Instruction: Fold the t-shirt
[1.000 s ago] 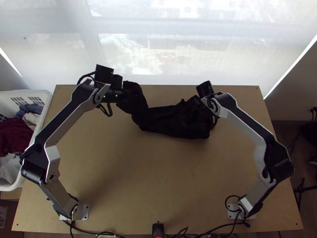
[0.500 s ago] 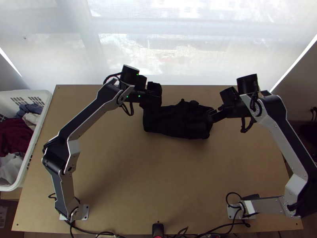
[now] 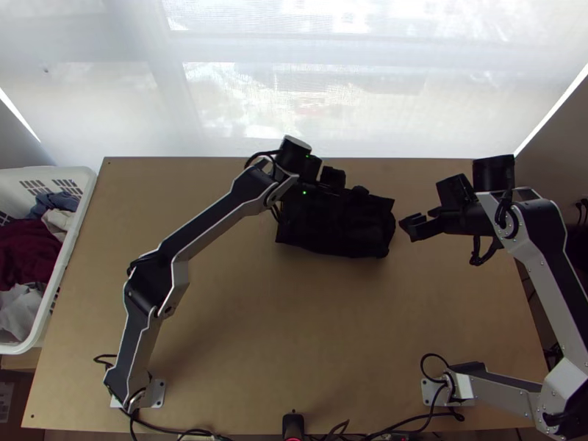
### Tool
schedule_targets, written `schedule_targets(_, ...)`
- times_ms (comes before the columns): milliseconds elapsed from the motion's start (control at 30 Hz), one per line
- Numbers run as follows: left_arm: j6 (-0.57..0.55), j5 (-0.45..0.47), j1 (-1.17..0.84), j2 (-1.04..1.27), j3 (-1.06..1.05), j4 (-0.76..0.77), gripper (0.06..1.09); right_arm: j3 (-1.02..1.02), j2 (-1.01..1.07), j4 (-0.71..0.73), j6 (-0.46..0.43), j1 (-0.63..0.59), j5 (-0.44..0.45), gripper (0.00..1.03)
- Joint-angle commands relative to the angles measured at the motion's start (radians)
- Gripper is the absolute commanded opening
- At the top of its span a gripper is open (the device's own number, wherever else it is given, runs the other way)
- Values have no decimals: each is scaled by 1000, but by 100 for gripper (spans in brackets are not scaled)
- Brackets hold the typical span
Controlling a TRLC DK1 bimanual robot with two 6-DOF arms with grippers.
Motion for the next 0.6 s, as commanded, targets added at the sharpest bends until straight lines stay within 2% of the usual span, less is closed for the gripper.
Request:
schedule_targets(0, -28, 3, -71, 83, 76, 7, 9, -31, -40, -4, 4, -20, 0, 99)
schedule_targets(567, -54, 2, -135, 227, 130, 119, 9, -132, -124, -10, 10, -47, 0, 99)
